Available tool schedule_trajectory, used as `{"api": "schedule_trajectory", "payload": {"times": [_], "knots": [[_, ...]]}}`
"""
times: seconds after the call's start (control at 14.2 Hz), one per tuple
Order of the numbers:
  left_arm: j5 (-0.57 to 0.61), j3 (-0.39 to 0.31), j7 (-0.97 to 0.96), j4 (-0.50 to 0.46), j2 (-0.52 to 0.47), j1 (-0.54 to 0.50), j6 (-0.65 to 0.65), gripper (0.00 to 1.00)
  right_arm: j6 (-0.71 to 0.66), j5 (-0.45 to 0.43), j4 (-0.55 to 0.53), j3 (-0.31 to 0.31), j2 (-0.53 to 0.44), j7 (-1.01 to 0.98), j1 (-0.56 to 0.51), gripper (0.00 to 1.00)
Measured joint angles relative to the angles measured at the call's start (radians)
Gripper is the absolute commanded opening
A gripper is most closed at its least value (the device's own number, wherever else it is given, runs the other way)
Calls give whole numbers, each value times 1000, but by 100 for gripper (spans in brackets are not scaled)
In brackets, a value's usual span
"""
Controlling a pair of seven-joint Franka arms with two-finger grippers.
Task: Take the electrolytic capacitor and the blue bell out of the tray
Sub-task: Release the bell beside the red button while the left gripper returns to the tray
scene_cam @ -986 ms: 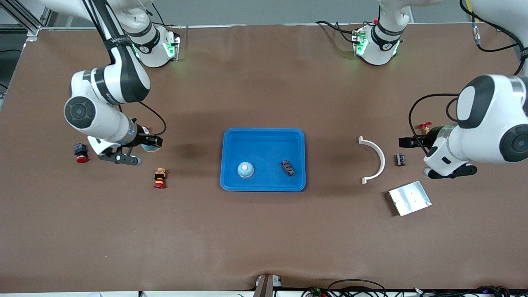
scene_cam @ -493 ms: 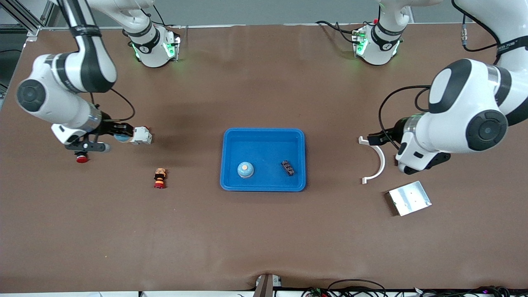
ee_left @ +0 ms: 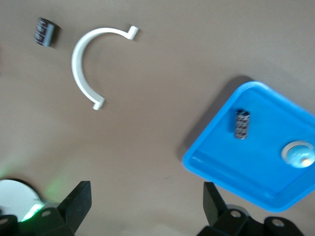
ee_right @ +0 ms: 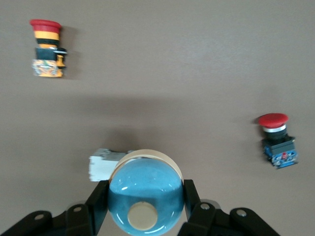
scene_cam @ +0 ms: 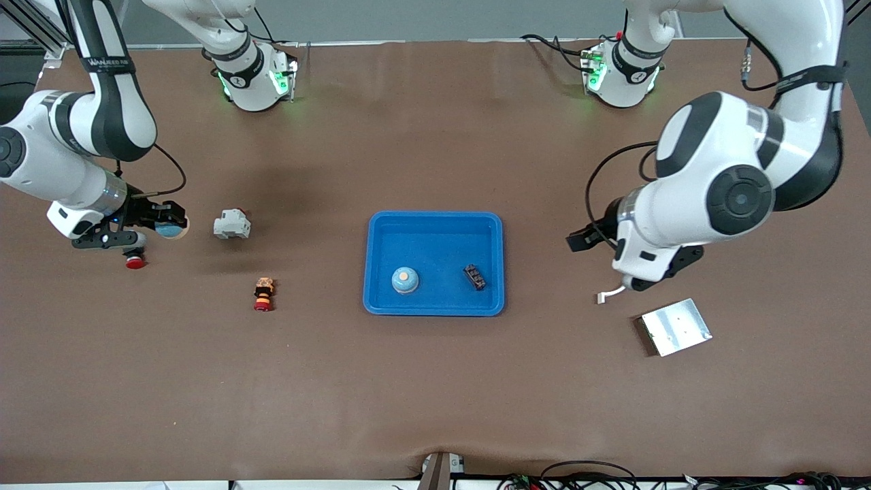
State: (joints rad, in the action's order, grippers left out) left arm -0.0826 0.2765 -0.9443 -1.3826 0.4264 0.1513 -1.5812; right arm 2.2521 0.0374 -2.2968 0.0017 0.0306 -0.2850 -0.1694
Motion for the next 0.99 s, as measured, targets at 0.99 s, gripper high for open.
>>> {"api": "schedule_trajectory", "payload": {"times": [0.99], "knots": [[0,0,-452,2,263,162,-498,100,245,1,-71,0,159,-285,-183,0]]}}
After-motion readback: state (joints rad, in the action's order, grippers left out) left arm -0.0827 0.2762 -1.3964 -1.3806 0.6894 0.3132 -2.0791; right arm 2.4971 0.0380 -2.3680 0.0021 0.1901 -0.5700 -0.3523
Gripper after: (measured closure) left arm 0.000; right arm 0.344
